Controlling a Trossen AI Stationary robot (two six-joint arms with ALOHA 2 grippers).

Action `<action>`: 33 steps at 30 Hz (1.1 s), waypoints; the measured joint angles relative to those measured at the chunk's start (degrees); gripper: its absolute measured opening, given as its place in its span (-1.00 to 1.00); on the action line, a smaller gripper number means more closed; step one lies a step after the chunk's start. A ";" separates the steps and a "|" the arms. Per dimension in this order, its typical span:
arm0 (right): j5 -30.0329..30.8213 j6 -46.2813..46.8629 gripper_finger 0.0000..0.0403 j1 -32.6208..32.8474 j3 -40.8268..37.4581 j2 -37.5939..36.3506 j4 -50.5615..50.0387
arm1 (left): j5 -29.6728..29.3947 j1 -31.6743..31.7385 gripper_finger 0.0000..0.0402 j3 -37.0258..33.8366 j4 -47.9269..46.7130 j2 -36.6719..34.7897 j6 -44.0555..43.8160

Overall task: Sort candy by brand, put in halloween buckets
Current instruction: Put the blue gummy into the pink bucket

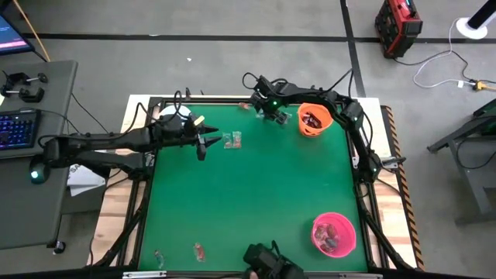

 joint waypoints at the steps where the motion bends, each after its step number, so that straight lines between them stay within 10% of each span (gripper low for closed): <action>1: 0.06 -1.52 -0.20 -0.01 -0.07 -0.24 -0.18 | -0.02 0.00 -0.15 0.00 -0.25 0.00 0.00; 7: 0.63 -13.17 -0.91 -0.04 -0.27 -2.93 -1.97 | -0.30 0.17 -0.15 0.00 -0.57 0.02 0.04; 21: 6.45 -39.80 -0.99 11.99 -0.20 -27.51 -31.60 | -0.23 0.15 -0.15 0.00 -4.33 0.02 -4.12; 33: 10.42 -27.50 -1.00 44.80 -0.22 -43.83 -50.56 | -0.02 0.13 -0.15 0.00 -0.68 0.02 -18.73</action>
